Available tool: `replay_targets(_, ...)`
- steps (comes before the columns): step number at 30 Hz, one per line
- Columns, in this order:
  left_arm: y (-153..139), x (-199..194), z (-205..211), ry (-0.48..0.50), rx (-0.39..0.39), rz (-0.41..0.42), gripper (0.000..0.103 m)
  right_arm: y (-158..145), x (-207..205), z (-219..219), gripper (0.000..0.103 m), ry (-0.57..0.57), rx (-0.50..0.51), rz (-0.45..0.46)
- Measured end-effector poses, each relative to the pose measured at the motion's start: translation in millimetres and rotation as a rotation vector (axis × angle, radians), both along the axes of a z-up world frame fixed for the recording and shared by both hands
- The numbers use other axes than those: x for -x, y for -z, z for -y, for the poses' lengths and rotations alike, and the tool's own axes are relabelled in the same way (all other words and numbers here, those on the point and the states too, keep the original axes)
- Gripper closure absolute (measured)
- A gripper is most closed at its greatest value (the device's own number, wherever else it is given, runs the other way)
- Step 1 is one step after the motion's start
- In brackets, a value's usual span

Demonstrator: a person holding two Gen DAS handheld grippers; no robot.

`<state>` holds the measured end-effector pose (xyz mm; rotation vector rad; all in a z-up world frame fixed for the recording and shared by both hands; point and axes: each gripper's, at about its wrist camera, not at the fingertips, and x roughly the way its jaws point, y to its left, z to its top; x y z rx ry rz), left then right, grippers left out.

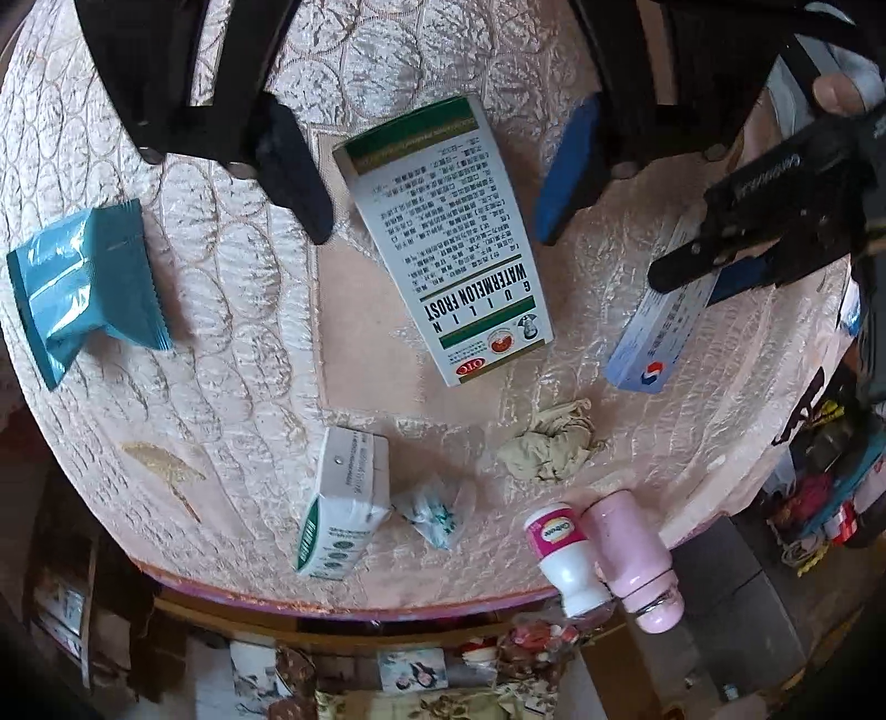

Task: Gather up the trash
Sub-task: 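Grasp the white-blue medicine box with the left tool while the right tool grasps the Watermelon Frost box, then carry both medicine boxes over the bucket and open both tools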

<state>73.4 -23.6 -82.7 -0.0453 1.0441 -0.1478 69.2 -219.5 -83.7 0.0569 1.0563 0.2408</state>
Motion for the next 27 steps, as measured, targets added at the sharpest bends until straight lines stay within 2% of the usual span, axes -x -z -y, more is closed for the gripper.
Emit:
replay_targets(5,-0.2,-1.1,1.8,0.002,0.001,0.008,0.056,4.6,-4.0,-13.4,0.028,-0.038,0.056,0.023)
replay_targets(7,-1.8,1.5,2.4,0.007,0.016,0.007,0.058,7.2,-3.0,-12.5,0.042,-0.042,0.041,0.025)
replay_targets(8,-3.6,4.3,3.7,0.008,0.012,0.016,0.058,7.5,-0.6,-11.4,0.045,-0.044,0.029,0.023)
replay_targets(12,-13.6,17.9,14.0,0.025,0.003,0.053,0.058,-5.2,19.5,-0.6,0.05,-0.038,0.026,0.075)
replay_targets(27,-51.4,65.2,117.3,0.208,0.029,0.134,0.058,-50.0,97.7,88.5,0.05,0.107,0.015,0.174)
